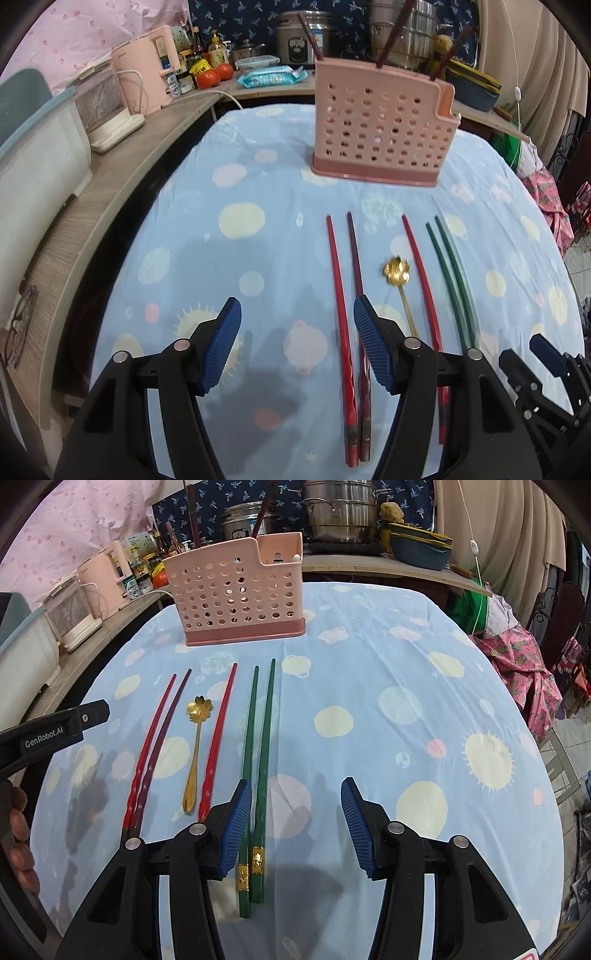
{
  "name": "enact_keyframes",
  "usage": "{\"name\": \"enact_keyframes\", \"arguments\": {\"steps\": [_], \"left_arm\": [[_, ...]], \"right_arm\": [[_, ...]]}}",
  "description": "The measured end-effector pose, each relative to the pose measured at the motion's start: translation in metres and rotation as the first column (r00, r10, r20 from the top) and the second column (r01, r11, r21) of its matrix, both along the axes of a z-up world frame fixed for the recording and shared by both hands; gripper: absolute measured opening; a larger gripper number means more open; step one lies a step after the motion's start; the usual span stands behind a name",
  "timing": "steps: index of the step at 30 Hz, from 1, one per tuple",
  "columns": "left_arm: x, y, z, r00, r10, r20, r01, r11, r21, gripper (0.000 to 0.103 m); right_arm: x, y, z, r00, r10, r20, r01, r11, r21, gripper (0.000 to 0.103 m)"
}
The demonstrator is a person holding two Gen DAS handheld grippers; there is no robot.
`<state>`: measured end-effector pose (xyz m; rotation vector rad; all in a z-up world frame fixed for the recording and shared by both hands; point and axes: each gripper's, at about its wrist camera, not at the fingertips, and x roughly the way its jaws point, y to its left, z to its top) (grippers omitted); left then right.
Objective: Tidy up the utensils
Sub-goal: 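Grasp a green chopstick with right gripper while left gripper grasps a red chopstick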
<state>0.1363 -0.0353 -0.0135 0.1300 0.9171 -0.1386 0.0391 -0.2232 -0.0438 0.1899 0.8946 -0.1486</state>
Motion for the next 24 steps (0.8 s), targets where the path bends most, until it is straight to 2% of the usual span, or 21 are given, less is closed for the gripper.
{"name": "enact_keyframes", "arguments": {"steps": [8, 12, 14, 16, 24], "left_arm": [[-0.014, 0.004, -0.025, 0.999, -0.013, -0.048, 0.013, 1.000, -0.008, 0.060], [-0.019, 0.008, -0.031, 0.998, -0.010, -0.060, 0.009, 1.000, -0.015, 0.060], [-0.022, 0.010, -0.034, 0.998, -0.013, -0.065, 0.012, 1.000, -0.016, 0.060], [-0.025, 0.011, -0.037, 0.997, -0.018, -0.070, 0.017, 1.000, -0.017, 0.060], [-0.033, 0.012, -0.044, 0.996, -0.033, -0.086, 0.031, 0.999, -0.022, 0.060]], "right_arm": [[-0.004, 0.007, -0.016, 0.999, 0.021, -0.044, -0.020, 1.000, 0.016, 0.038], [-0.005, 0.014, -0.024, 0.997, 0.039, -0.059, -0.037, 0.999, 0.021, 0.029], [-0.006, 0.016, -0.025, 0.997, 0.043, -0.058, -0.042, 0.999, 0.023, 0.028], [-0.006, 0.017, -0.028, 0.997, 0.047, -0.068, -0.046, 0.999, 0.014, 0.022], [-0.014, 0.016, -0.030, 0.997, 0.044, -0.061, -0.045, 0.999, -0.012, 0.017]]}}
